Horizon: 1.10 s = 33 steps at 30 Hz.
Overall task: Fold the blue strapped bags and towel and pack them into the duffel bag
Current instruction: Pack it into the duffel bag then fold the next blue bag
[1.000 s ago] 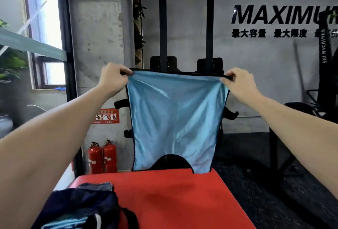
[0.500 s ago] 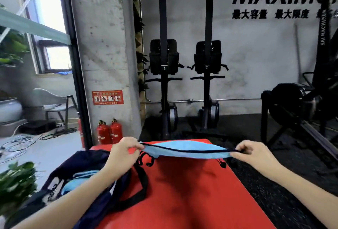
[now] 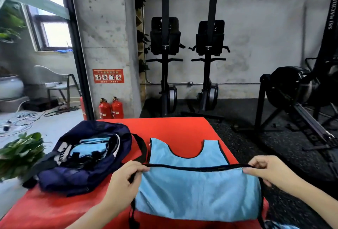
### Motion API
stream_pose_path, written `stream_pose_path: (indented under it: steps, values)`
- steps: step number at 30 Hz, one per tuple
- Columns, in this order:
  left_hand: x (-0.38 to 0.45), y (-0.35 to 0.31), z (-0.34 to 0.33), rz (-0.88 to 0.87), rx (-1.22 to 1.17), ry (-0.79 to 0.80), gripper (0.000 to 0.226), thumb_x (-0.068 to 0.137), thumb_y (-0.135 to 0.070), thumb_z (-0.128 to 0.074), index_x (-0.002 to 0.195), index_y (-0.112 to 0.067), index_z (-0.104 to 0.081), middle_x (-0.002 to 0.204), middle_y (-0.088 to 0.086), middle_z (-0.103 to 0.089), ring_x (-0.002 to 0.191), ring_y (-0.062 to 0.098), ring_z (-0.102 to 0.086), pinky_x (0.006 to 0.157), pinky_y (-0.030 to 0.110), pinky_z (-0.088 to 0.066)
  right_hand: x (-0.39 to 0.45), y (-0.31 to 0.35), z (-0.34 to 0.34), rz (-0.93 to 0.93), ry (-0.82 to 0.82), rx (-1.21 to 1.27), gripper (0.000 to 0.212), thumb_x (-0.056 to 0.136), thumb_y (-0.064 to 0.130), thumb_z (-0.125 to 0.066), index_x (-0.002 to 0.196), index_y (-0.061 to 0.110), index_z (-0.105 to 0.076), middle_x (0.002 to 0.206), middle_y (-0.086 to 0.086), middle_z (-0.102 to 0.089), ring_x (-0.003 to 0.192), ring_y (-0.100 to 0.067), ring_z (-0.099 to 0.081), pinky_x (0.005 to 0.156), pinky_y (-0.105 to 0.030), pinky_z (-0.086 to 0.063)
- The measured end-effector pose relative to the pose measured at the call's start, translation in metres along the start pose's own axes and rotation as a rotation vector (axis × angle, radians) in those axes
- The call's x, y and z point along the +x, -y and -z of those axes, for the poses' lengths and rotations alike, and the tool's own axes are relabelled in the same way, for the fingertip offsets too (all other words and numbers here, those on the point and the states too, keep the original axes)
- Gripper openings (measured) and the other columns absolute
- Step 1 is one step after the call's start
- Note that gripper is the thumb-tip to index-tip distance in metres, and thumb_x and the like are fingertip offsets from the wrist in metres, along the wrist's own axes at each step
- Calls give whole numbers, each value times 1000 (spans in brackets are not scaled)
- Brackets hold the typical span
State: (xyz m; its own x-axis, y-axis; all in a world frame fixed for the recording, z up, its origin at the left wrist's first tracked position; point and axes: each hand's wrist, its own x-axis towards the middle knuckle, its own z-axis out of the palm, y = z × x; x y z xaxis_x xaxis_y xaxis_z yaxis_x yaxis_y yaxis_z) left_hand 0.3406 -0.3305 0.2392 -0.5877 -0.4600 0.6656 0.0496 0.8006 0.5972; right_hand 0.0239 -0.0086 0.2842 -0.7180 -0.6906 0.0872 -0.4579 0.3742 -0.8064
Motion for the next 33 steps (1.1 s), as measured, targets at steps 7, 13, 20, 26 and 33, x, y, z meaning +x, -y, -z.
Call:
stream_pose_path:
  steps: [7, 13, 20, 26, 33]
  values:
    - [54, 47, -44, 65, 102, 24, 39, 93, 8, -57, 96, -26, -75, 100, -20, -67, 93, 5, -66, 80, 18, -50, 80, -20, -10, -31, -36, -98, 18, 78, 36, -83, 71, 24, -73, 54, -4, -57, 40, -18, -43, 46, -23, -34]
    - [92, 123, -93, 248, 223, 227, 41, 89, 10, -52, 110, -18, -74, 115, -12, -62, 112, 6, -59, 104, 15, -40, 157, -61, -59, -178, -77, -426, 21, 82, 53, -74, 83, 33, -68, 84, 11, -67, 77, -10, -60, 71, -31, -49]
    - [117, 182, -119, 447, 275, 188, 42, 87, 11, -49, 111, -13, -73, 113, -1, -66, 102, 11, -59, 91, 3, -36, 218, -50, -156, -65, -15, -491, 19, 90, 47, -66, 88, 28, -64, 91, 8, -67, 90, -18, -65, 80, -39, -54]
    - [154, 202, -142, 572, 230, 145, 29, 92, -12, -60, 121, -14, -65, 105, 9, -67, 99, 25, -64, 93, 37, -49, 248, 3, -251, 40, 157, -256, 22, 89, 48, -68, 91, 27, -66, 80, 14, -65, 82, -14, -63, 74, -29, -47]
    - [173, 221, -150, 695, 104, 70, 31, 94, -15, -64, 125, -10, -62, 110, 3, -65, 87, 13, -62, 71, 7, -36, 272, 13, -288, -100, 153, -105, 29, 80, 40, -80, 101, 24, -67, 88, 8, -69, 84, -13, -64, 64, -16, -42]
